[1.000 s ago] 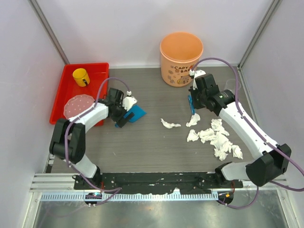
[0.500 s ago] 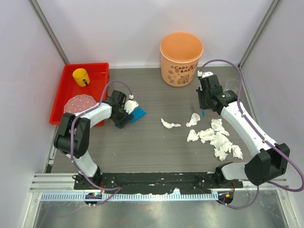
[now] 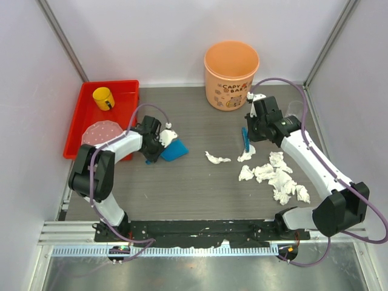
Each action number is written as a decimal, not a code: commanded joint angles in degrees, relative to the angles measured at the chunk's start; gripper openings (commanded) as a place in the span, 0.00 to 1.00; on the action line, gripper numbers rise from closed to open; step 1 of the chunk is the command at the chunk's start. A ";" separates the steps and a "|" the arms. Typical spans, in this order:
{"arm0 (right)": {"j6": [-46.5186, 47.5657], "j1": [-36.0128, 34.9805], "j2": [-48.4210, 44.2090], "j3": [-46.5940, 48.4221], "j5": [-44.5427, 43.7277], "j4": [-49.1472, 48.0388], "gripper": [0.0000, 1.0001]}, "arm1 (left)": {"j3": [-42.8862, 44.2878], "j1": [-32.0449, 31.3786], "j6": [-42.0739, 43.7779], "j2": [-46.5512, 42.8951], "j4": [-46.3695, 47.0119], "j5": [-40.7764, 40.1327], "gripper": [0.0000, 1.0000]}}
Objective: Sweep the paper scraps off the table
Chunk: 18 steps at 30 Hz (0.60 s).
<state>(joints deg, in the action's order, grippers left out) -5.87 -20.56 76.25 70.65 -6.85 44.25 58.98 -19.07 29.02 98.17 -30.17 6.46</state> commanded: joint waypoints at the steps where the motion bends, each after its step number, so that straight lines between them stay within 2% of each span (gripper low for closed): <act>1: -4.41 -2.99 -2.95 0.36 7.12 -2.85 0.01 | 0.17 -1.14 2.70 -6.74 -10.23 5.05 0.00; 5: -6.87 -5.02 -3.21 -3.05 5.53 -4.07 0.01 | -0.01 -5.44 7.36 -9.57 -16.13 4.88 0.00; 8: -9.33 -5.72 -2.16 -5.87 4.84 -5.66 0.01 | 0.69 -9.22 7.29 -7.66 -18.16 5.32 0.00; 13: -10.65 -6.86 0.83 -7.54 -0.44 -7.06 0.01 | 3.77 -11.86 5.00 -1.50 -15.63 -1.17 0.00; 16: -11.35 -7.57 3.29 -8.16 1.31 -9.69 0.01 | 4.82 -13.88 5.26 0.96 -12.73 -6.01 0.00; 18: -12.41 -9.14 4.96 -7.99 3.85 -11.46 0.01 | 6.22 -14.94 5.35 2.45 -12.37 -5.93 0.00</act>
<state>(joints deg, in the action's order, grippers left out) -15.59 -27.55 79.13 62.65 -4.67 38.85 61.67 -32.08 34.54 98.56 -44.93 4.78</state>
